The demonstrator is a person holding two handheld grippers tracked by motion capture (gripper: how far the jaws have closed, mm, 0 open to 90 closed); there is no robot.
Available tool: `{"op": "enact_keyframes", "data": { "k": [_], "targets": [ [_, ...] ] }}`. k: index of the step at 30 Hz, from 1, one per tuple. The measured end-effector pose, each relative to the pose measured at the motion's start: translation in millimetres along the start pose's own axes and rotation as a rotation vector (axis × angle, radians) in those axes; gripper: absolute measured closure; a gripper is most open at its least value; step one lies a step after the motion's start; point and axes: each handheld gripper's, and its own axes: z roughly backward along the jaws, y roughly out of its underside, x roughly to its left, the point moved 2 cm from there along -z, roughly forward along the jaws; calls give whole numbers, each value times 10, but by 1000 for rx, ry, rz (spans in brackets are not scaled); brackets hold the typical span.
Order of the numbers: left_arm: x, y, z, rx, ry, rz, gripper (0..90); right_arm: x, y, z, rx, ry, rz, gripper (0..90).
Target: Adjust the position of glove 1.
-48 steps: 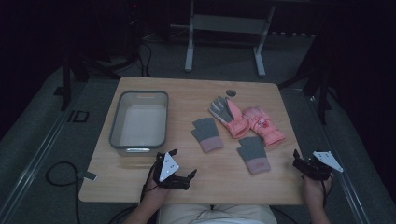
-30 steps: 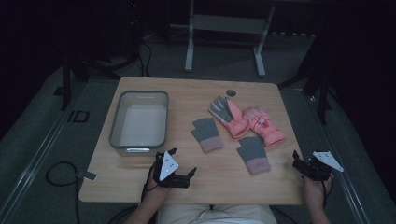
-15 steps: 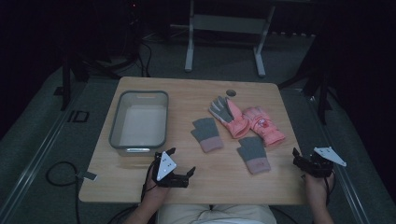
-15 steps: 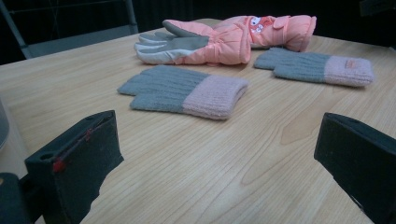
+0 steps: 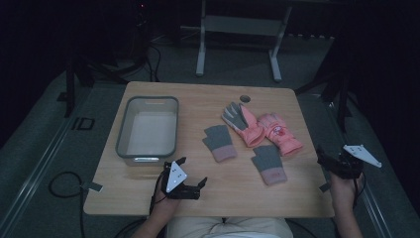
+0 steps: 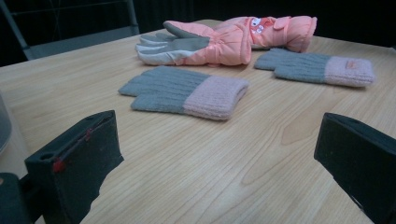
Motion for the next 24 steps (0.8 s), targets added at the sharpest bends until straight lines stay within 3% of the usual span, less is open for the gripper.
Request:
{"op": "enact_keyframes", "data": {
  "k": [5,7,10,11,14,18,19,24],
  "targets": [
    [5,1,-1,-1,2,7,0,66,-193,40,-16,-5,27,134],
    [4,1,0,-1,0,6,0,129,-319,46,7,-63,43,143],
    [0,0,-3,2,-5,4,0,183,-372,48,21,-83,63,176],
    [-2,-1,-3,3,-6,1,0,238,-403,52,25,-113,68,182],
    [-6,-1,-3,3,-5,-5,0,291,-431,61,15,-130,65,171],
    [-2,0,-1,0,-2,-1,0,407,-500,69,8,-128,97,150],
    [-3,-1,-3,-1,-2,0,0,452,-540,64,13,-162,101,201],
    [-6,-1,-4,0,-6,-1,0,556,-639,31,16,-206,105,181]
  ]
}}
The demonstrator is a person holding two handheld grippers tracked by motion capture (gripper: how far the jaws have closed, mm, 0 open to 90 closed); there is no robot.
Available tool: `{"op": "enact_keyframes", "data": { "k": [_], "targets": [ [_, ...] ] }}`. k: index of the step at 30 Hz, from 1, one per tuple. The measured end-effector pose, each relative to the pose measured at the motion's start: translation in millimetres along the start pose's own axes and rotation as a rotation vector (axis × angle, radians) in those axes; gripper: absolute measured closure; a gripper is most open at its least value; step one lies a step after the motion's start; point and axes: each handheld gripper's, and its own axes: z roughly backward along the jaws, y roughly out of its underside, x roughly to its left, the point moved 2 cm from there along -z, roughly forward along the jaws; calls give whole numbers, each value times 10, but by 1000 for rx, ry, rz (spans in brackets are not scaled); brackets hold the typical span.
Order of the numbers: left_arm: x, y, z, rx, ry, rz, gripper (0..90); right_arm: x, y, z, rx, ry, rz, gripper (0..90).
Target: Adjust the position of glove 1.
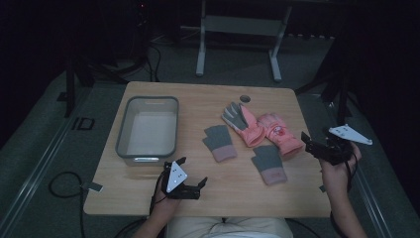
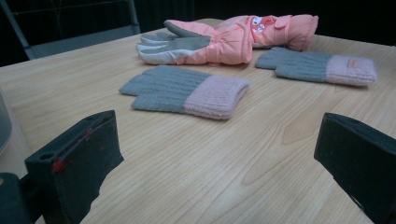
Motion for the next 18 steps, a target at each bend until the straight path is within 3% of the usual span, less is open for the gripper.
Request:
{"op": "enact_keyframes", "data": {
  "k": [4,7,10,12,18],
  "targets": [
    [5,1,2,-1,2,1,0,62,-74,-41,-10,-16,2,137],
    [0,1,3,-3,-1,1,0,175,-176,-121,4,-72,27,121],
    [-4,0,3,-1,3,0,0,247,-216,-170,8,-85,31,120],
    [-7,0,2,0,8,0,0,358,-263,-240,18,-135,33,110],
    [-20,-2,-2,7,3,-16,0,538,-307,-406,56,-208,37,110]
  ]
}}
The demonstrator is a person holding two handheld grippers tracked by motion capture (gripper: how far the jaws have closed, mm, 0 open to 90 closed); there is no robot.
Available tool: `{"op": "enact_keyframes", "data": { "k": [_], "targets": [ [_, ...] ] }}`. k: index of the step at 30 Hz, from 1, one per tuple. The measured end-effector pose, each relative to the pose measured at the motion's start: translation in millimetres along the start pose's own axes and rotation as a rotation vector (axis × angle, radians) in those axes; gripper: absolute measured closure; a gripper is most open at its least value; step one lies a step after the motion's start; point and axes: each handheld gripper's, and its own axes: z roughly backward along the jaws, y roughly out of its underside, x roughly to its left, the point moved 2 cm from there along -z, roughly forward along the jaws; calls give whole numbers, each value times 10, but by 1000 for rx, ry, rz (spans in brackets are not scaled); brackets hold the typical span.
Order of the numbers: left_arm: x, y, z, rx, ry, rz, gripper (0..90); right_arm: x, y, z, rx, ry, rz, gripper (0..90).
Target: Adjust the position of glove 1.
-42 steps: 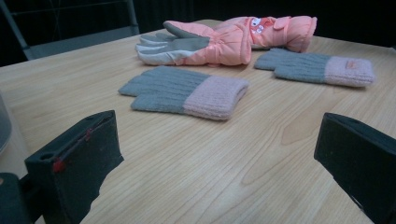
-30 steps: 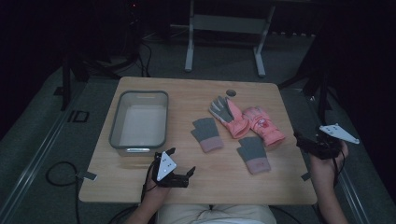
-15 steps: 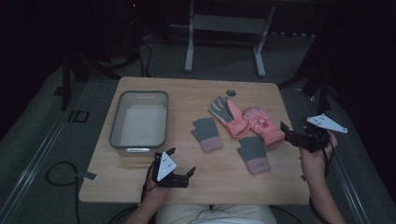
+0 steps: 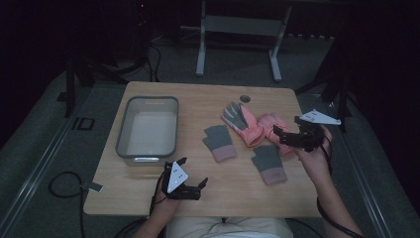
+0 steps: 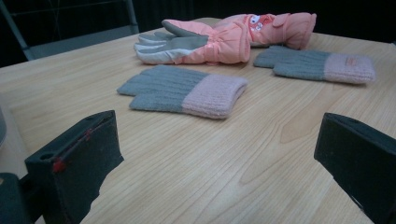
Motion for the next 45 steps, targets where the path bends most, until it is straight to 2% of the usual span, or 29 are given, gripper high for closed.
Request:
{"op": "enact_keyframes", "data": {
  "k": [1,2,6,7,8,9,11,12,13,15,17,18,19,21,22,24,25,26,27,29,30,32,41,42,43,44,45],
  "targets": [
    [-5,0,-1,1,-1,-5,0,25,-4,-31,11,-20,-1,110],
    [-9,-1,-1,0,-1,-7,0,25,-4,-31,11,-20,-1,110],
    [-8,-1,1,-3,1,-7,0,200,-24,-157,7,-73,32,111],
    [-7,0,0,-3,2,-4,0,200,-24,-157,7,-73,32,111],
    [-6,0,0,-3,2,-2,0,272,-31,-205,1,-85,50,146],
    [-5,0,0,-3,2,-1,0,272,-31,-205,1,-85,50,146],
    [-2,-1,-2,-2,0,-2,0,387,-50,-252,-36,-100,78,217],
    [-1,-2,-4,-3,-2,-2,0,428,-57,-280,-32,-126,84,229],
    [-1,-2,-6,-2,-3,-2,0,428,-57,-280,-32,-126,84,229],
    [-1,-1,-3,-6,-3,-2,0,552,-67,-380,-21,-157,111,282],
    [0,-1,-2,-6,-2,-1,0,593,-68,-416,-19,-161,116,288],
    [0,-1,-2,-6,-2,-1,0,671,-65,-493,-7,-189,127,318],
    [-1,-1,-3,-8,-1,1,0,707,-61,-530,-6,-195,132,332],
    [-2,-1,-2,-8,-1,0,0,773,-48,-607,6,-228,136,346],
    [-3,-1,-1,-9,-1,-1,0,773,-48,-607,6,-228,136,346],
    [-3,-1,-1,-10,-1,-3,0,827,-28,-685,16,-258,135,375],
    [-3,-1,0,-11,0,-1,0,877,-3,-767,20,-271,139,416],
    [-3,-1,0,-11,0,-1,0,877,-3,-767,20,-271,139,416],
    [-2,0,0,-12,1,0,0,920,25,-853,36,-277,147,435],
    [-1,0,1,-12,1,-1,0,920,25,-853,36,-277,147,435],
    [-1,0,1,-13,2,2,0,973,63,-970,53,-285,157,453],
    [-1,1,3,-14,2,1,0,997,88,-1047,63,-285,163,465],
    [0,2,7,-19,3,1,0,1001,258,-1476,153,-285,129,536],
    [0,2,7,-19,3,1,0,1001,258,-1476,153,-285,129,536],
    [3,2,8,-18,5,1,0,998,302,-1594,176,-285,115,577],
    [3,2,8,-18,5,1,0,998,302,-1594,176,-285,115,577],
    [4,3,9,-21,5,8,0,995,350,-1695,205,-296,110,591]
  ]
}}
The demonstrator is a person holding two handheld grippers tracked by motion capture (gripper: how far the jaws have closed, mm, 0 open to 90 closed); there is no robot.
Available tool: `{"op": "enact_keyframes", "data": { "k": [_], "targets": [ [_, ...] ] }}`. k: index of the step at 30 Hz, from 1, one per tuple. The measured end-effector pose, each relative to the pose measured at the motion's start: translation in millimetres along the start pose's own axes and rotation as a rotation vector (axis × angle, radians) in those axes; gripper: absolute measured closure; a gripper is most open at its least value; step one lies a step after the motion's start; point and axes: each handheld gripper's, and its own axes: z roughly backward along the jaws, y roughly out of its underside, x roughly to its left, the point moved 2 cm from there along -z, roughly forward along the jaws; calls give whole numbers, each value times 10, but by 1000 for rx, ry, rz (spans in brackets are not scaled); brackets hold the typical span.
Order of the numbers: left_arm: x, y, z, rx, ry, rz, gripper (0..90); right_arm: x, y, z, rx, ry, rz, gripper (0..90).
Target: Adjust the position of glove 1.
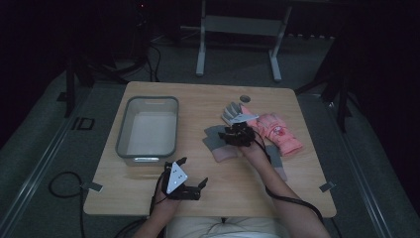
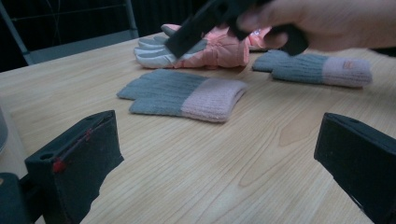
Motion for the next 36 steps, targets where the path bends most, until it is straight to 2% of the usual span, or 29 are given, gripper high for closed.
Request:
{"op": "enact_keyframes", "data": {
  "k": [2,3,4,7,10,12,13,16,18,19,20,24,26,30,31,33,35,36],
  "targets": [
    [0,0,0,0,0,0,0,-10,10,-38,13,1,-3,597],
    [5,1,1,-2,2,3,0,-32,40,-138,51,-9,-2,616],
    [6,1,1,-1,3,4,0,-40,50,-174,65,-12,-9,616],
    [4,2,5,-3,5,1,0,-61,65,-245,82,-17,-20,616],
    [2,1,5,-3,5,-2,0,-46,78,-304,105,2,1,605],
    [3,2,5,-3,5,0,0,-21,118,-362,139,32,42,604],
    [4,2,5,-3,5,1,0,-15,126,-367,126,33,43,610],
    [3,2,5,-3,5,-2,0,-24,139,-366,123,31,24,652],
    [2,1,5,-3,3,-4,0,-19,135,-363,130,39,15,733],
    [2,1,5,-3,3,-4,0,-19,135,-363,130,39,15,733],
    [4,1,5,-3,2,-3,0,4,121,-367,141,52,15,791],
    [10,1,4,-6,0,5,0,53,66,-373,169,84,-8,848],
    [13,2,5,-6,1,9,0,84,29,-331,170,89,-36,852],
    [27,3,8,-9,7,16,0,204,-71,-123,127,98,-51,855],
    [27,3,8,-9,7,16,0,204,-71,-123,127,98,-51,855],
    [31,4,10,-11,4,19,0,298,-161,78,81,116,-63,856],
    [31,4,13,-10,1,16,0,356,-204,204,64,148,-52,856],
    [29,4,12,-9,0,15,0,379,-217,275,48,158,-69,856]
  ]
}}
